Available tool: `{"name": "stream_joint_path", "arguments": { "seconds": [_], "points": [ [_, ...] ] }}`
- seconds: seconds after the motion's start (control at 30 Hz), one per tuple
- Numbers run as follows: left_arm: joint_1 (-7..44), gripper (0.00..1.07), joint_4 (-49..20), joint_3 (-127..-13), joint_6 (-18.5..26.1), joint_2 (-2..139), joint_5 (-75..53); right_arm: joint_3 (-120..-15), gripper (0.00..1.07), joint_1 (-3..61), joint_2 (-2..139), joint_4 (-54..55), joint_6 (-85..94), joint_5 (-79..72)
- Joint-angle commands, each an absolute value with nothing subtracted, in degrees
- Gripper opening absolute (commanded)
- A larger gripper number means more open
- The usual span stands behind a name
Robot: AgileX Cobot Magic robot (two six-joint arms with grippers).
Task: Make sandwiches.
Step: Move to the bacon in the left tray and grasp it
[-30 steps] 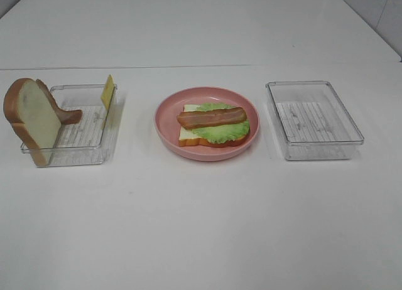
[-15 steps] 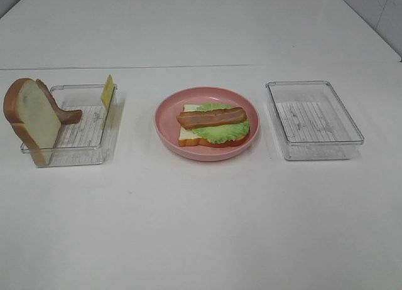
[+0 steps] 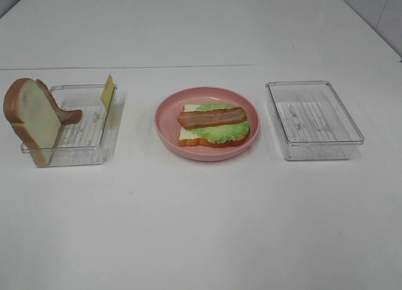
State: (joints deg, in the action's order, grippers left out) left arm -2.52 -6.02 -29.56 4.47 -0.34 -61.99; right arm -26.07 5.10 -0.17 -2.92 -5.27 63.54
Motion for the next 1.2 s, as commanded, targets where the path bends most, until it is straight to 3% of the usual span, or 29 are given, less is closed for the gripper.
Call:
{"name": "stream_joint_path", "arguments": {
  "seconds": [0.03,0.9,1.07,1.2],
  "points": [
    [-2.58,0.98,-6.07,-29.56,4.41,-0.97,-61.71,-25.95,0.96,4.98,-2.06,-3.15,-4.87,63.03],
    [-2.58,0.98,-5.67,-29.56,4.35,-0.69,-61.71,-25.95,0.96,4.98,-2.06,-3.09,-4.87,63.03],
    [-2.58,0.98,-5.67,-31.51,1.83,7.16,-63.31,-25.95,0.96,4.98,-2.06,-3.09,-4.87,63.03],
    [-2.58,0.98,-5.67,-39.25,0.92,22.06,-67.27,-25.95,0.96,4.98,-2.06,-3.09,-4.87,63.03]
  ]
}}
